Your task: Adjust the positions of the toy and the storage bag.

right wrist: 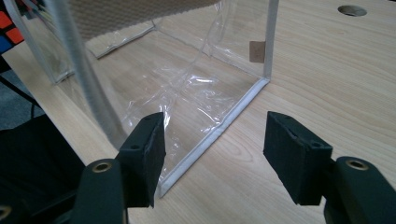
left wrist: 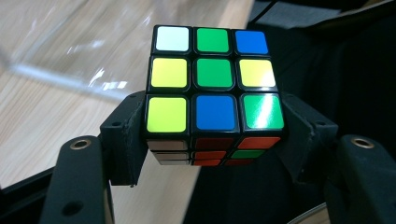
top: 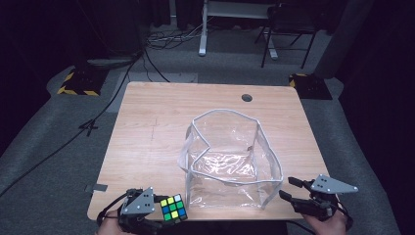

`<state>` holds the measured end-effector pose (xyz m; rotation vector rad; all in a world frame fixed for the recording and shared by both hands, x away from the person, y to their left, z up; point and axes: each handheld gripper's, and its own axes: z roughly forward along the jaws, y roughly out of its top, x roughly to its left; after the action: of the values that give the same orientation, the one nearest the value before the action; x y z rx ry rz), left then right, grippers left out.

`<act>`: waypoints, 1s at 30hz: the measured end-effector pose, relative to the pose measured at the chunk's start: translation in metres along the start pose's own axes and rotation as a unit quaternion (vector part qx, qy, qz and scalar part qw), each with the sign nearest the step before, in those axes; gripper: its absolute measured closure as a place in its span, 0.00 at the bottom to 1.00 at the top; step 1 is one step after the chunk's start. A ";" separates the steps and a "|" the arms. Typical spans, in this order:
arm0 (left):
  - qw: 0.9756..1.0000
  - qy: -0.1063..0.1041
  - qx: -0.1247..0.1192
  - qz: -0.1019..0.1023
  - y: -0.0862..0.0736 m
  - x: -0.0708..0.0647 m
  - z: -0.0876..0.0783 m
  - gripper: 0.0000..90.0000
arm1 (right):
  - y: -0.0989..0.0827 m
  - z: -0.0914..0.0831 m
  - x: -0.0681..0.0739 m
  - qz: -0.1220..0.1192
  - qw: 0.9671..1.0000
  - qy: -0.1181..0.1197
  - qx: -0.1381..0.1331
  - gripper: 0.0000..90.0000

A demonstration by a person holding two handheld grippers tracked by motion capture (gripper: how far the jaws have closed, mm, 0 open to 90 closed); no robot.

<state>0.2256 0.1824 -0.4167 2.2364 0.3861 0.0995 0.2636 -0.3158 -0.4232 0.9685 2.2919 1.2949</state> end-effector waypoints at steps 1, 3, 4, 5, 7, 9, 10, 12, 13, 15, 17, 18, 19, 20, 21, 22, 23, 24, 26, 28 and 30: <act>1.000 0.001 -0.004 0.005 0.004 -0.004 0.000 0.38 | 0.000 -0.002 0.001 0.002 1.000 0.001 -0.003 0.43; 1.000 -0.007 -0.014 0.021 0.014 -0.012 0.002 0.38 | 0.001 -0.006 0.004 -0.006 1.000 0.005 0.002 0.44; 0.999 -0.011 -0.017 0.027 0.019 -0.016 0.003 0.38 | 0.002 -0.009 0.005 -0.011 1.000 0.007 0.003 0.44; 0.999 -0.013 -0.018 0.032 0.024 -0.019 0.005 0.38 | 0.002 -0.012 0.007 -0.012 1.000 0.009 0.002 0.44; 0.999 -0.024 -0.018 0.036 0.033 -0.022 0.011 0.38 | 0.004 -0.019 0.009 -0.014 1.000 0.017 -0.002 0.44; 0.999 -0.031 -0.009 0.035 0.040 -0.022 0.017 0.38 | 0.006 -0.025 0.013 -0.016 0.999 0.027 -0.010 0.44; 0.999 -0.034 -0.006 0.034 0.043 -0.021 0.021 0.38 | 0.007 -0.027 0.016 -0.017 0.999 0.035 -0.013 0.44; 0.999 -0.036 0.003 0.032 0.048 -0.019 0.028 0.38 | 0.008 -0.029 0.022 -0.028 0.998 0.050 -0.008 0.45; 0.999 -0.038 0.008 0.026 0.050 -0.019 0.031 0.38 | 0.009 -0.029 0.026 -0.038 0.998 0.056 -0.002 0.45; 0.998 -0.045 0.018 0.027 0.055 -0.020 0.036 0.38 | 0.011 -0.030 0.034 -0.054 0.996 0.068 0.006 0.45; 0.998 -0.052 0.021 0.029 0.061 -0.022 0.041 0.38 | 0.014 -0.030 0.043 -0.066 0.994 0.084 0.008 0.45; 0.998 -0.056 0.023 0.031 0.063 -0.023 0.043 0.38 | 0.016 -0.029 0.047 -0.071 0.993 0.094 0.009 0.45; 0.997 -0.061 0.023 0.031 0.066 -0.024 0.045 0.38 | 0.018 -0.027 0.051 -0.078 0.992 0.102 0.011 0.45; 0.997 -0.062 0.022 0.030 0.069 -0.025 0.048 0.38 | 0.019 -0.024 0.055 -0.081 0.991 0.110 0.013 0.45; 0.997 -0.057 0.025 0.035 0.072 -0.025 0.050 0.38 | 0.022 -0.021 0.058 -0.089 0.989 0.118 0.016 0.44; 0.998 -0.053 0.025 0.031 0.074 -0.025 0.053 0.38 | 0.024 -0.018 0.062 -0.095 0.987 0.126 0.019 0.44; 0.998 -0.046 0.029 0.028 0.076 -0.025 0.056 0.38 | 0.026 -0.014 0.065 -0.101 0.986 0.133 0.023 0.44; 0.999 -0.041 0.024 0.015 0.078 -0.026 0.060 0.38 | 0.028 -0.010 0.068 -0.108 0.984 0.140 0.028 0.44; 0.999 -0.046 0.020 0.003 0.082 -0.028 0.065 0.38 | 0.033 -0.003 0.074 -0.123 0.980 0.149 0.041 0.44; 0.998 -0.053 0.034 0.027 0.086 -0.026 0.067 0.38 | 0.037 0.002 0.080 -0.131 0.977 0.161 0.051 0.44; 0.997 -0.061 0.033 0.034 0.090 -0.029 0.070 0.38 | 0.042 0.008 0.085 -0.143 0.973 0.175 0.051 0.42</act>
<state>0.2342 0.0681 -0.3915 2.3086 0.2502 -0.0137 0.2238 -0.2364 -0.3886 0.4363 2.6643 1.3159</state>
